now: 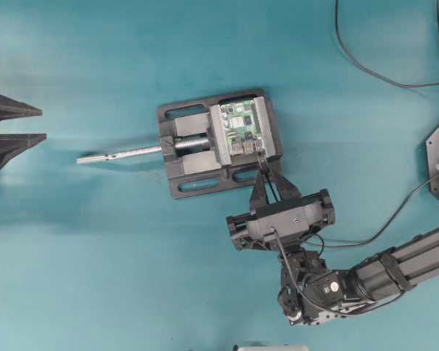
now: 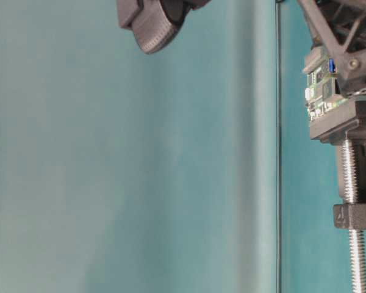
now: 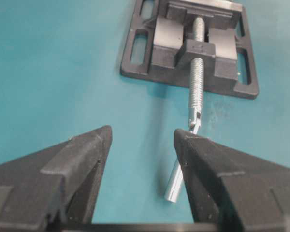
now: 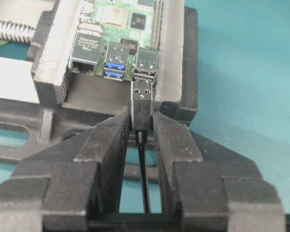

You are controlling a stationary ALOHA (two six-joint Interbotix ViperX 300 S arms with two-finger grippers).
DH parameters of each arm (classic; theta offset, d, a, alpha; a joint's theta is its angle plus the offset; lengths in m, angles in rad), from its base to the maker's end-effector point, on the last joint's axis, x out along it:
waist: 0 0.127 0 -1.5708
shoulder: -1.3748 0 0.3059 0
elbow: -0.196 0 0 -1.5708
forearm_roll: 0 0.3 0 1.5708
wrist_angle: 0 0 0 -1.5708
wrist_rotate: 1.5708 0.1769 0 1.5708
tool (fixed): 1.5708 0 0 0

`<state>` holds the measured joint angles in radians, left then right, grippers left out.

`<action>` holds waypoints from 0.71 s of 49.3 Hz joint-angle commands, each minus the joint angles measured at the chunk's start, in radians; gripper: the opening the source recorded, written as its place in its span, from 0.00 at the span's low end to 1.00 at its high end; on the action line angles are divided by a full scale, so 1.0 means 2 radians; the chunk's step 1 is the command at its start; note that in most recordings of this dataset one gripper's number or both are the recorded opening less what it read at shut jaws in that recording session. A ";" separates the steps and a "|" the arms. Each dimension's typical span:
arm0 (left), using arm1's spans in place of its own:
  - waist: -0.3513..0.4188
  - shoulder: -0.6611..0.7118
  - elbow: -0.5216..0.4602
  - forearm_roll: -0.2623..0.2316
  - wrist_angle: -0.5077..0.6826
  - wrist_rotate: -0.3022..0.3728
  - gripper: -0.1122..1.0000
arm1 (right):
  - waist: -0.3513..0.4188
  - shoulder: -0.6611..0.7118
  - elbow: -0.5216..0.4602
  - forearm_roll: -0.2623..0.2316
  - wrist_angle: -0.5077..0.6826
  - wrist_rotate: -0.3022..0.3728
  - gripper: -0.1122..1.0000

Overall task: Insert the USB into the fixed PCB.
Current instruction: 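Push the USB plug forward into the PCB's USB port with the right gripper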

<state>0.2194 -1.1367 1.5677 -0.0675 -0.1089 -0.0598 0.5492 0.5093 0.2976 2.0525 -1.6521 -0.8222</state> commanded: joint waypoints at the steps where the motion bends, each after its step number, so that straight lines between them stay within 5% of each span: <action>1: 0.002 0.004 -0.005 0.002 -0.005 -0.003 0.75 | -0.002 -0.008 -0.008 -0.002 -0.006 0.001 0.29; 35: 0.002 0.005 -0.005 0.002 -0.005 -0.003 0.75 | -0.010 -0.007 -0.008 -0.005 -0.006 0.002 0.29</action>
<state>0.2194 -1.1367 1.5677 -0.0675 -0.1089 -0.0598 0.5323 0.5093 0.2961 2.0494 -1.6536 -0.8207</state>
